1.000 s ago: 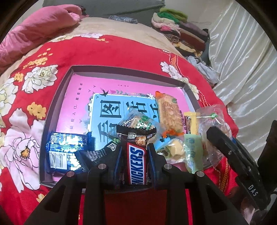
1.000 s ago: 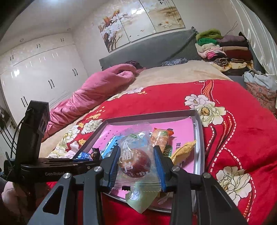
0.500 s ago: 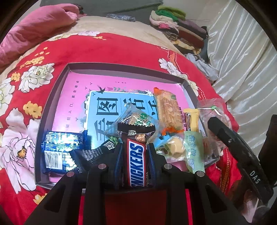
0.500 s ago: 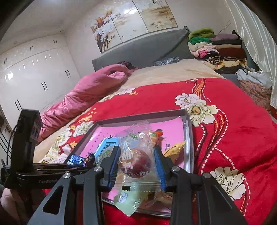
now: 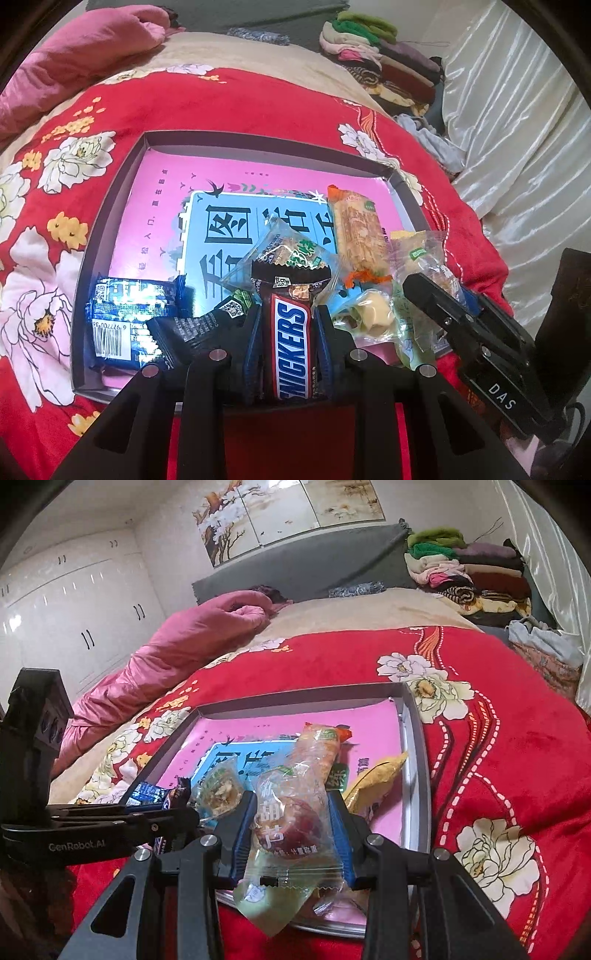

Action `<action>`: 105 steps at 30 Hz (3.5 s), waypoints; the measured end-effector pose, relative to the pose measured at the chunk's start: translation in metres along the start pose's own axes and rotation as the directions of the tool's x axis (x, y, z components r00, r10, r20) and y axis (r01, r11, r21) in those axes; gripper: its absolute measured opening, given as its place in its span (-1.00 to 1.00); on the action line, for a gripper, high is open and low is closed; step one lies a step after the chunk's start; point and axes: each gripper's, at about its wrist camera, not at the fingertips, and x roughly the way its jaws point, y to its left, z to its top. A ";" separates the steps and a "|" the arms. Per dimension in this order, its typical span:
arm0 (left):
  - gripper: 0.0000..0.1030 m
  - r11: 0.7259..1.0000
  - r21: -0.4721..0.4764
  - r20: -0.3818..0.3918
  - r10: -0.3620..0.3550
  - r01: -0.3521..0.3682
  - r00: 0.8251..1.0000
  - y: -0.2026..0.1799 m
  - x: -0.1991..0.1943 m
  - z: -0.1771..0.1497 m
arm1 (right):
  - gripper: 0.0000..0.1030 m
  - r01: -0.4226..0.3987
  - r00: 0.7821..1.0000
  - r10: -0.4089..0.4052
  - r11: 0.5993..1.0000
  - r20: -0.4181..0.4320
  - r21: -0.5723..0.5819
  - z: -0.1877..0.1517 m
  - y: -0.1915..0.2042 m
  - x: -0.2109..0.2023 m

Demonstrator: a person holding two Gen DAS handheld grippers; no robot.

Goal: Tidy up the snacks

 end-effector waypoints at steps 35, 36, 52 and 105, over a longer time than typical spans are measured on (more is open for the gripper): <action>-0.39 1.000 0.004 -0.005 -0.007 0.007 1.000 -0.001 -0.003 -0.002 | 0.06 0.029 0.999 -0.029 1.000 0.029 0.004 0.000 0.000 -0.006; -0.36 1.000 0.005 -0.006 -0.008 0.008 1.000 -0.001 -0.003 -0.002 | 0.06 0.029 0.999 -0.029 1.000 0.030 0.008 0.000 -0.001 -0.006; 0.34 1.000 0.026 0.038 -0.017 0.016 0.999 -0.006 -0.024 -0.005 | 0.47 0.078 0.981 -0.074 0.997 0.178 -0.016 0.009 0.005 -0.042; 0.59 0.993 0.058 0.077 0.102 -0.106 0.992 0.014 -0.114 -0.106 | 0.98 0.190 0.982 -0.190 0.981 0.006 -0.049 -0.066 0.090 -0.108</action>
